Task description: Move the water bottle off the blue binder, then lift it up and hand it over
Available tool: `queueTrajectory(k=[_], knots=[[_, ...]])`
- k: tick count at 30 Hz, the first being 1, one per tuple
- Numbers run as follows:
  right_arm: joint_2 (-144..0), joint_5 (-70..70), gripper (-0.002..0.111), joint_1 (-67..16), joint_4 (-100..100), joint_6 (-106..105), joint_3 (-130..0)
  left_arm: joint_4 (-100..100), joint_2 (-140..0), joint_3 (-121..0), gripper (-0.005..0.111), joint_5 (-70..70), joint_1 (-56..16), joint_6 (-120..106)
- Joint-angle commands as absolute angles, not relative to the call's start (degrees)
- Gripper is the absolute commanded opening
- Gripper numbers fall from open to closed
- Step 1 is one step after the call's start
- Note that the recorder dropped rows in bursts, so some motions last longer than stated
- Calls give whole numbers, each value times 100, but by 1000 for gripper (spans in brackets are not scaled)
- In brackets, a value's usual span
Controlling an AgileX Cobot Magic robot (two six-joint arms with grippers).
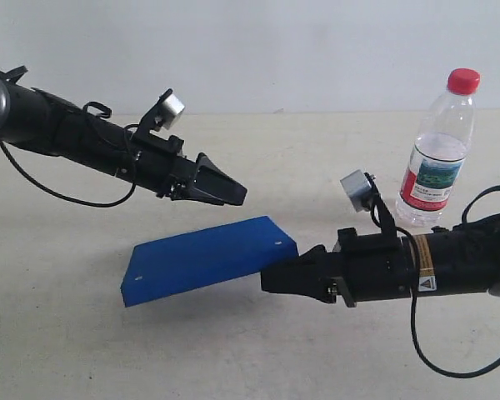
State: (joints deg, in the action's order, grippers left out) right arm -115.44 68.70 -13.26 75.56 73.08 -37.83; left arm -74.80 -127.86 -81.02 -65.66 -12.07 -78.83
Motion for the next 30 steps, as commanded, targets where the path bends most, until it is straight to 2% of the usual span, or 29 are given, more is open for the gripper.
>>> queueTrajectory(k=[1, 5, 7, 12, 16, 20, 22, 30], knots=[[-11500, 6996, 10, -1383, 7415, 7189, -3800, -7580, -12761, -8141, 81, -6748, -1160, -7933], [-11500, 6996, 40, -1383, 7188, 7189, -3800, -7580, -12761, -8141, 81, -6815, -1160, -7933], [-11500, 6996, 47, -1383, 7041, 7189, -3800, -7580, -12761, -8141, 81, -6870, -1160, -7933], [-11500, 6996, 47, -1383, 6927, 7629, -3800, -7270, -12761, -8141, 81, -6772, -1144, -7730], [-11490, 6807, 48, -1383, 6953, 8047, -3800, -6726, -12761, -8141, 81, -6257, -1001, -6553], [-11490, 5685, 63, -1383, 7242, 8511, -3852, -6269, -12606, -8141, 81, -6258, -785, -5776], [-11490, 5562, 70, -1383, 7521, 8777, -4021, -6038, -12389, -8141, 81, -6258, -695, -5495], [-11490, 5671, 70, -1383, 8698, 9833, -4818, -4819, -11741, -7707, 81, -6528, -597, -4263]])
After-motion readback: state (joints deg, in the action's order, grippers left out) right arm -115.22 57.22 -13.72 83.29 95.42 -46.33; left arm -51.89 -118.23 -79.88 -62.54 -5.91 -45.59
